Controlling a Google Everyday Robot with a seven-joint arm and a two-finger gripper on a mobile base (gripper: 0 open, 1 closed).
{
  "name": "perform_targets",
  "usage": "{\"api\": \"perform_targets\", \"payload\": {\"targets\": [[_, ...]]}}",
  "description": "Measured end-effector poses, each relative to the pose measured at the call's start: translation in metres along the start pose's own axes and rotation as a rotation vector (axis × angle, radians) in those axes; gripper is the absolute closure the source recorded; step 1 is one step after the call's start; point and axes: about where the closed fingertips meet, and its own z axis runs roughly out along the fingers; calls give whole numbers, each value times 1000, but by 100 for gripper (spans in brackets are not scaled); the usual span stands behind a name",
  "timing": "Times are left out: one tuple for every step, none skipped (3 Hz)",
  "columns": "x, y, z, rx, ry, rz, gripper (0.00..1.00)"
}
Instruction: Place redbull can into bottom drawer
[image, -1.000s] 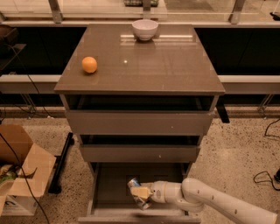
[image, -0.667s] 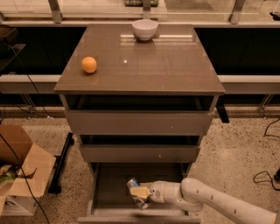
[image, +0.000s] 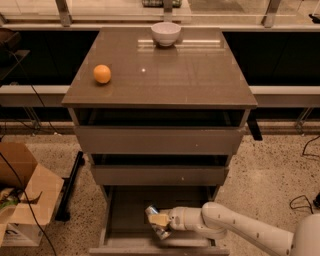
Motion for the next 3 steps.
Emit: {"api": "perform_targets", "payload": {"targets": [[9, -36, 17, 73, 58, 1, 100], [24, -74, 25, 143, 94, 34, 85], [53, -114, 40, 231, 138, 106, 54]]}}
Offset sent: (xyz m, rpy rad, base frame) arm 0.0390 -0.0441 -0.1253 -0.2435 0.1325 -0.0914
